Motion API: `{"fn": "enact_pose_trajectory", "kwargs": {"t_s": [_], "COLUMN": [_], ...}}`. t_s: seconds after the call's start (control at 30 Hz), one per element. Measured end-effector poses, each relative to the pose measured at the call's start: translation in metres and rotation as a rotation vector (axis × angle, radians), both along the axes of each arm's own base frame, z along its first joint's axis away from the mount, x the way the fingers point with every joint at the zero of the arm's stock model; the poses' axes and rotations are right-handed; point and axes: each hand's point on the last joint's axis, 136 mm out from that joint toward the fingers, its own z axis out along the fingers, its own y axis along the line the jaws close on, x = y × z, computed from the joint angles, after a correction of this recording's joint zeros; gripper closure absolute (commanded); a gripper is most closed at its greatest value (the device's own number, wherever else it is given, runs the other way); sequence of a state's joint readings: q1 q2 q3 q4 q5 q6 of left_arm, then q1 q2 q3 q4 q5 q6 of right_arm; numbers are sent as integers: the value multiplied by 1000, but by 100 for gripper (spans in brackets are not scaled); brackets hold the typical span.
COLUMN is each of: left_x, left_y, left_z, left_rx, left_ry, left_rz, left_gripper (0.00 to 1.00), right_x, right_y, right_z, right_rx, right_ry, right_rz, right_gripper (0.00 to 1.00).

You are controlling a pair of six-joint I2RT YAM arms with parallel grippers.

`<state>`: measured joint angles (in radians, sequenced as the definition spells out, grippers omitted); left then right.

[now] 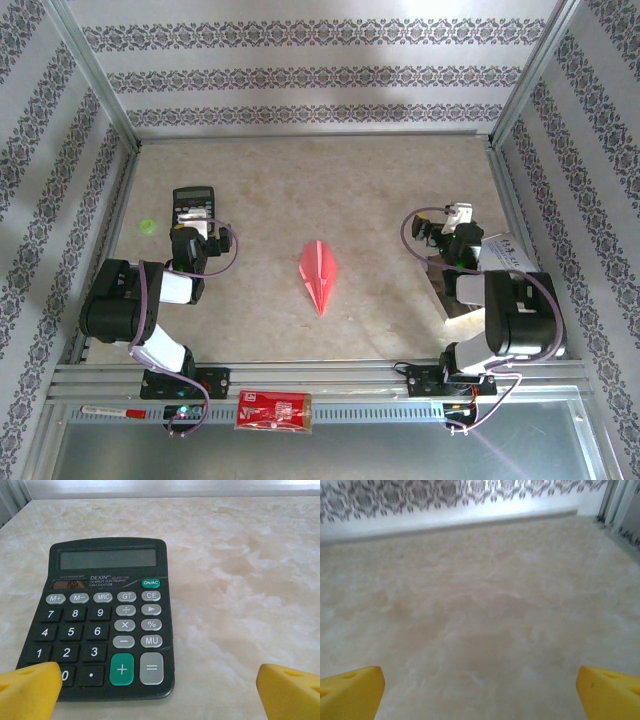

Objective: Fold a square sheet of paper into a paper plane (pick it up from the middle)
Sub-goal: Reset both arms

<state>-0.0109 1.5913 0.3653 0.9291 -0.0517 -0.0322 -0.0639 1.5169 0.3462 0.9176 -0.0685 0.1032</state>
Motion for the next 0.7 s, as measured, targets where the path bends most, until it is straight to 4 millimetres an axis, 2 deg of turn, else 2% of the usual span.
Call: {"fn": "enact_pose_trajectory", "kwargs": {"t_s": [0.07, 0.2, 0.7], "left_x": [0, 0, 0], "left_y": [0, 0, 0], "left_z": [0, 0, 0], "left_rx": [0, 0, 3], "left_ry": [0, 0, 1], "left_rz": [0, 0, -1], "left_gripper": [0, 0, 0], "right_x": [-2, 2, 3], "right_y": [5, 16, 13], "right_z": [-9, -3, 0], "right_rx": [-15, -46, -86], "right_ry": [34, 11, 5], "right_rz": [5, 30, 7], "right_gripper": [2, 2, 2]}}
